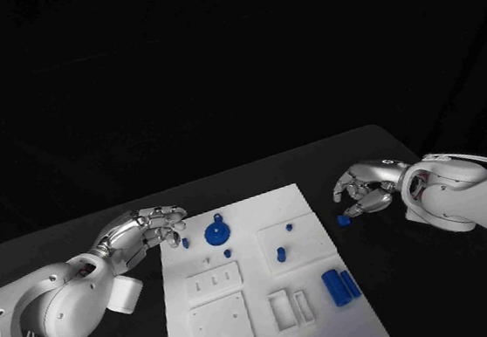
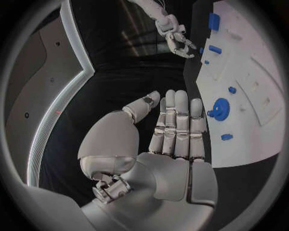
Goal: Assemble the parts on the task board
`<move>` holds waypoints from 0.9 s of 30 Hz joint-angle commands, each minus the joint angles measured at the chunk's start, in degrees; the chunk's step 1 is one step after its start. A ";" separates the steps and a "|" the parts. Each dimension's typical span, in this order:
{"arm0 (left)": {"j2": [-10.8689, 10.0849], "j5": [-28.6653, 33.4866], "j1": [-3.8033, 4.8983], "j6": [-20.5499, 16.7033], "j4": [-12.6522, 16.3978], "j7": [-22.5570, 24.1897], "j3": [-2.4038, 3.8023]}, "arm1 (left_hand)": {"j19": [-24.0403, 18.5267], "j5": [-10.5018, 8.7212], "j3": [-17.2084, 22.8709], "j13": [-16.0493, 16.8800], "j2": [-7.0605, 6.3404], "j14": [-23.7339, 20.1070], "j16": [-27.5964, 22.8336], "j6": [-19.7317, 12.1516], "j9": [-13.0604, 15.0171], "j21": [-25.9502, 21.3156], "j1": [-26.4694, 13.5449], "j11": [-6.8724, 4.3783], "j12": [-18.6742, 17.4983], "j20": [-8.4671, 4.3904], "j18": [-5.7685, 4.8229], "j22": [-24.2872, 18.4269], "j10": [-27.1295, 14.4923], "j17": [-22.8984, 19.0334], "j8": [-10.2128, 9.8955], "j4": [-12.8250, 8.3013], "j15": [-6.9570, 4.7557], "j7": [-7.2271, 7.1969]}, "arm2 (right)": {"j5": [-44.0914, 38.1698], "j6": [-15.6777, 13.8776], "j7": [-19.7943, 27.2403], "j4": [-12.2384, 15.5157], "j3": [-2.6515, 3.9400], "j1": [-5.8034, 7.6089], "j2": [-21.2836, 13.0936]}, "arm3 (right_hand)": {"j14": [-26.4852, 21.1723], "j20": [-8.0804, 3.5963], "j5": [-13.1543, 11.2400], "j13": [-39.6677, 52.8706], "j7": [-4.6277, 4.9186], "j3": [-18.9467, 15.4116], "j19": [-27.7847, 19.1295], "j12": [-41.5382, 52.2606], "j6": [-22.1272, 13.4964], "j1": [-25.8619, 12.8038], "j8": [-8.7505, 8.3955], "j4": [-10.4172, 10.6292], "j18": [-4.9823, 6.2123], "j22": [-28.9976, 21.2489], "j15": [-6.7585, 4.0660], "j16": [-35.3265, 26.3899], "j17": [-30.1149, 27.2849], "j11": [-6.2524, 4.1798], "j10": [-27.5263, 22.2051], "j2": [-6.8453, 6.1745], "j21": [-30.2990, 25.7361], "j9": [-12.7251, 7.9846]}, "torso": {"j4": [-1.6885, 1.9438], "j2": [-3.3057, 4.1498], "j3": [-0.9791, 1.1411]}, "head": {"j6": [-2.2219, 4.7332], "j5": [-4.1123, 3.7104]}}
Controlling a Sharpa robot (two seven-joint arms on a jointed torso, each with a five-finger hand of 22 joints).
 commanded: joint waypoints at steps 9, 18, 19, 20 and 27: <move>-0.12 -0.41 0.02 0.03 -0.04 -0.10 -0.04 | -0.48 0.17 -0.46 -0.07 -0.12 0.05 -0.46 -0.30 -0.24 -0.37 0.79 0.06 -0.43 -3.17 -0.56 -0.07 0.29 0.03 -0.08 0.07 0.45 0.32 | -7.13 -1.63 -2.98 0.71 -1.35 -0.37 -0.26 | -0.24 0.50 -0.34 -0.15 0.36 -1.14 -0.04 -0.03 0.54 -0.70 0.13 -0.02 5.80 0.26 -0.19 -0.32 -0.12 -0.27 -0.02 -0.89 -0.38 -0.06 | 0.04 0.01 -0.05 | -0.50 -0.43; -0.29 -0.41 0.01 0.05 -0.12 -0.34 -0.08 | -0.51 0.17 -0.55 -0.07 -0.17 0.04 -0.61 -0.46 -0.36 -0.45 0.82 0.10 -0.61 -3.10 -0.57 -0.07 0.30 0.06 -0.10 0.13 0.51 0.39 | -9.25 -2.49 -5.20 0.23 -1.53 -0.91 0.38 | -0.21 0.52 -0.32 -0.30 0.30 -3.27 0.05 -0.12 0.62 -2.64 0.15 -0.01 5.80 0.12 -0.25 -0.51 -0.18 -0.33 0.02 -1.82 -0.70 -0.10 | 0.13 0.01 -0.16 | -1.01 -0.66; -0.28 -0.41 0.01 0.04 -0.15 -0.33 -0.08 | -0.51 0.17 -0.57 -0.07 -0.18 0.04 -0.63 -0.49 -0.38 -0.46 0.82 0.11 -0.63 -3.09 -0.57 -0.07 0.30 0.06 -0.11 0.13 0.52 0.40 | -9.51 -2.70 -5.42 0.13 -1.53 -1.04 0.49 | -0.21 0.52 -0.37 -0.31 0.30 -3.50 0.05 -0.13 0.59 -2.80 0.13 -0.01 5.80 0.11 -0.26 -0.53 -0.18 -0.33 0.02 -1.86 -0.73 -0.11 | 0.08 0.03 -0.17 | -1.01 -0.64; -0.26 -0.41 0.01 0.06 -0.19 -0.31 -0.08 | -0.52 0.16 -0.59 -0.07 -0.20 0.04 -0.65 -0.53 -0.40 -0.48 0.81 0.12 -0.66 -3.08 -0.58 -0.07 0.30 0.07 -0.12 0.14 0.53 0.42 | -9.70 -2.74 -5.59 0.02 -1.53 -1.16 0.58 | -0.21 0.51 -0.39 -0.32 0.29 -3.64 0.06 -0.14 0.58 -2.87 0.12 -0.01 5.80 0.10 -0.26 -0.54 -0.19 -0.34 0.02 -1.87 -0.76 -0.11 | 0.07 0.05 -0.17 | -1.02 -0.62; -0.38 -0.41 0.01 0.21 -0.21 -0.48 -0.09 | -0.52 0.13 -0.67 -0.07 -0.17 0.05 -0.76 -0.71 -0.52 -0.54 0.78 0.15 -0.81 -3.04 -0.59 -0.07 0.30 0.11 -0.15 0.20 0.57 0.50 | -9.58 -2.19 -5.78 -0.27 -1.58 -1.60 1.36 | -0.15 0.39 -0.56 -0.40 0.20 -4.96 0.13 -0.15 0.76 -3.44 0.21 -0.05 5.80 0.02 -0.35 -0.61 -0.18 -0.43 0.08 -1.48 -0.97 -0.09 | 0.16 0.02 -0.14 | -1.23 -0.68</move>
